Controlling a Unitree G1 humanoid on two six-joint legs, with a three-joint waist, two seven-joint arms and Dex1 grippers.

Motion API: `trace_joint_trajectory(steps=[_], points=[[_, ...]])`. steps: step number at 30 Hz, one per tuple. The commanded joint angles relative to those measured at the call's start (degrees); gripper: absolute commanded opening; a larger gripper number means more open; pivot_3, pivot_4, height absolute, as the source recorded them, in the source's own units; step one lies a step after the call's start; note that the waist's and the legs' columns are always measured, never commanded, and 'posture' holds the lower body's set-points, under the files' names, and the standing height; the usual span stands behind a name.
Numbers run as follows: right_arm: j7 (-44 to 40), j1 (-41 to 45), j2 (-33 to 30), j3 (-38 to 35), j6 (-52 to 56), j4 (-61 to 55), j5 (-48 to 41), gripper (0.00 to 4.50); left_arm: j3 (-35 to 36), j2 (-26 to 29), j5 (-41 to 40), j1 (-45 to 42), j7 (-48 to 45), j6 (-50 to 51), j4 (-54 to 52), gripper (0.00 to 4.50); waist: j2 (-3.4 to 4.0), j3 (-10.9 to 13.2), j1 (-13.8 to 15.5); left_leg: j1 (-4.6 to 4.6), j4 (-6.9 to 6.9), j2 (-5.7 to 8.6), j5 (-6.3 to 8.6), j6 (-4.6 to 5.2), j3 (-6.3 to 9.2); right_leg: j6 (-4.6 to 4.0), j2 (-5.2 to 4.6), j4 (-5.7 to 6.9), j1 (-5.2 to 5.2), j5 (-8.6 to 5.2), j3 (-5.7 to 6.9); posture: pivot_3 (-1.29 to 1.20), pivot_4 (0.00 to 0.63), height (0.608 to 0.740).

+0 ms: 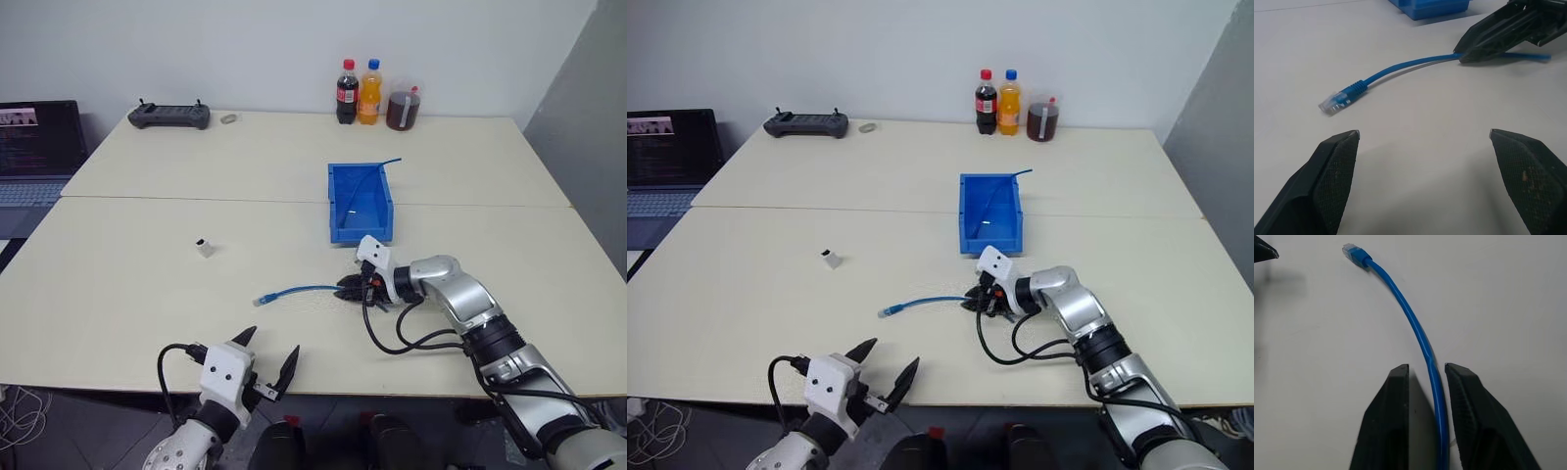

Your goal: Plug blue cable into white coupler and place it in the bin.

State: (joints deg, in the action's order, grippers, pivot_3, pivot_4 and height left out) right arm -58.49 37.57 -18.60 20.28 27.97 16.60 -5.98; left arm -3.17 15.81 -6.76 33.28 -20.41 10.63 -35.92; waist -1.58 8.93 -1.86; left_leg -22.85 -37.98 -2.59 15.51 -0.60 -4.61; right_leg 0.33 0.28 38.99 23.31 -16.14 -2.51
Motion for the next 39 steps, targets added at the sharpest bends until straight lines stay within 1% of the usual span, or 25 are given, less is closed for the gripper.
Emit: trace_joint_trajectory(steps=[1,7,9,12,16,18,20,22,23,24,28,31,36,37,38,39], points=[[0.1,-0.3,-0.2,-3.4,2.5,-3.9,-3.1,2.33,0.8,0.7,-1.3,-1.4,-0.7,-0.2,-0.5,4.50,0.00,0.0,0.0,0.00,0.00,0.00,0.00,0.00,0.01,0.00,0.00,0.00,0.00,0.00,0.01,0.00,0.150,0.740],[0.5,-1.9,-2.4,-5.8,5.6,-10.5,-5.0,3.89,1.9,2.2,-2.8,-3.5,-2.0,1.4,-0.9,4.50,0.00,0.0,0.0,-0.01,0.00,0.00,0.00,0.00,0.03,0.00,0.00,0.01,0.00,0.00,0.02,0.00,0.150,0.740],[0.3,-3.1,-4.4,-7.3,6.8,-13.9,-6.1,4.45,4.0,3.7,-4.6,-5.7,-2.8,3.6,-1.7,4.50,0.00,0.0,0.1,-0.01,0.00,-0.01,0.00,0.00,0.04,0.00,0.00,0.01,0.00,0.00,0.02,0.00,0.150,0.740],[-0.6,-4.9,-7.5,-9.2,8.7,-18.4,-7.9,4.49,7.9,6.0,-8.5,-9.4,-3.9,7.9,-2.3,4.50,-0.02,0.0,0.3,-0.04,0.00,0.00,0.00,0.00,0.07,0.00,0.00,0.02,0.00,0.00,0.06,0.00,0.150,0.740],[-2.3,-7.8,-12.7,-12.3,12.3,-25.1,-12.1,4.49,12.6,14.4,-12.2,-17.3,-10.0,12.5,1.0,4.50,-0.04,0.0,0.2,-0.04,-0.01,0.01,0.00,-0.01,0.16,0.01,0.01,0.05,-0.01,0.00,0.14,0.00,0.150,0.740],[-2.5,-8.6,-14.0,-13.3,13.4,-27.0,-13.9,4.49,13.3,17.0,-14.0,-20.4,-12.3,13.8,3.0,4.50,-0.03,0.0,0.2,-0.03,-0.01,0.00,-0.01,-0.01,0.18,0.01,0.03,0.04,-0.03,0.00,0.15,0.00,0.150,0.740],[-3.4,-9.7,-15.4,-15.0,15.7,-29.3,-17.2,4.49,12.6,19.9,-15.2,-23.9,-16.8,13.7,6.1,4.50,-0.03,0.0,0.0,-0.03,0.00,0.00,-0.01,-0.01,0.16,0.01,0.03,0.02,-0.03,0.00,0.12,0.00,0.150,0.740],[-5.7,-13.0,-18.7,-16.1,14.3,-32.1,-18.4,4.49,8.9,25.0,-13.9,-31.4,-26.7,10.6,16.4,4.50,-0.04,0.0,0.1,-0.03,0.00,-0.01,-0.01,-0.02,0.14,0.01,0.04,0.02,-0.02,0.00,0.12,0.00,0.150,0.740],[-6.6,-14.5,-20.5,-16.2,13.5,-33.1,-18.3,4.49,6.7,27.0,-11.2,-35.2,-30.1,7.0,22.8,4.50,-0.05,0.0,0.3,-0.03,0.01,0.00,-0.01,-0.03,0.20,0.00,0.10,0.04,-0.02,-0.01,0.19,0.00,0.150,0.740],[-6.9,-15.4,-21.6,-16.7,13.4,-34.1,-18.7,4.49,5.5,28.1,-10.4,-38.4,-33.3,4.8,28.1,4.50,-0.02,0.0,0.5,-0.03,0.00,-0.04,-0.01,-0.03,0.20,0.00,0.11,0.02,-0.02,-0.01,0.18,0.00,0.150,0.740],[-5.2,-16.5,-22.7,-18.6,14.8,-36.8,-21.3,4.49,2.2,29.7,-8.9,-44.3,-41.8,-1.2,39.6,4.50,-0.02,0.1,-0.1,-0.05,0.00,0.01,-0.01,-0.03,0.14,-0.02,0.11,0.01,0.00,-0.03,0.18,0.00,0.150,0.740],[-2.6,-17.1,-22.2,-20.7,16.5,-38.4,-23.2,4.49,-0.3,29.1,-7.8,-48.1,-46.4,-4.1,45.7,4.50,-0.02,0.1,-0.2,-0.05,0.00,-0.05,-0.01,-0.03,-0.04,-0.01,0.10,0.01,0.05,-0.02,0.07,0.00,0.150,0.740],[0.5,-18.5,-22.4,-21.8,18.2,-40.9,-25.1,4.49,-3.6,27.3,-4.9,-52.3,-49.2,-8.0,52.8,4.50,-0.04,0.1,0.4,-0.10,0.00,-0.04,-0.01,-0.04,0.06,-0.02,0.10,0.05,0.08,-0.02,0.09,0.00,0.150,0.740],[0.9,-18.8,-22.5,-22.1,18.6,-41.4,-25.5,4.50,-3.8,27.1,-4.2,-52.9,-49.1,-9.0,54.3,4.12,-0.05,0.1,0.4,-0.10,-0.02,-0.04,-0.01,-0.04,0.06,-0.02,0.09,0.05,0.07,-0.02,0.10,0.00,0.150,0.740],[1.3,-19.2,-22.7,-22.3,18.8,-41.8,-25.9,4.50,-3.7,27.0,-3.9,-53.3,-49.3,-9.5,55.1,4.00,-0.05,0.0,0.4,-0.10,-0.02,-0.02,-0.01,-0.04,0.06,-0.02,0.08,0.05,0.06,-0.02,0.09,0.00,0.150,0.740],[1.6,-19.6,-22.9,-22.5,18.9,-42.2,-26.2,4.50,-3.8,27.0,-3.9,-53.5,-49.7,-9.8,55.8,3.78,-0.05,0.0,0.4,-0.09,-0.03,-0.01,-0.01,-0.04,0.05,-0.01,0.06,0.05,0.05,-0.01,0.07,0.00,0.150,0.740]])
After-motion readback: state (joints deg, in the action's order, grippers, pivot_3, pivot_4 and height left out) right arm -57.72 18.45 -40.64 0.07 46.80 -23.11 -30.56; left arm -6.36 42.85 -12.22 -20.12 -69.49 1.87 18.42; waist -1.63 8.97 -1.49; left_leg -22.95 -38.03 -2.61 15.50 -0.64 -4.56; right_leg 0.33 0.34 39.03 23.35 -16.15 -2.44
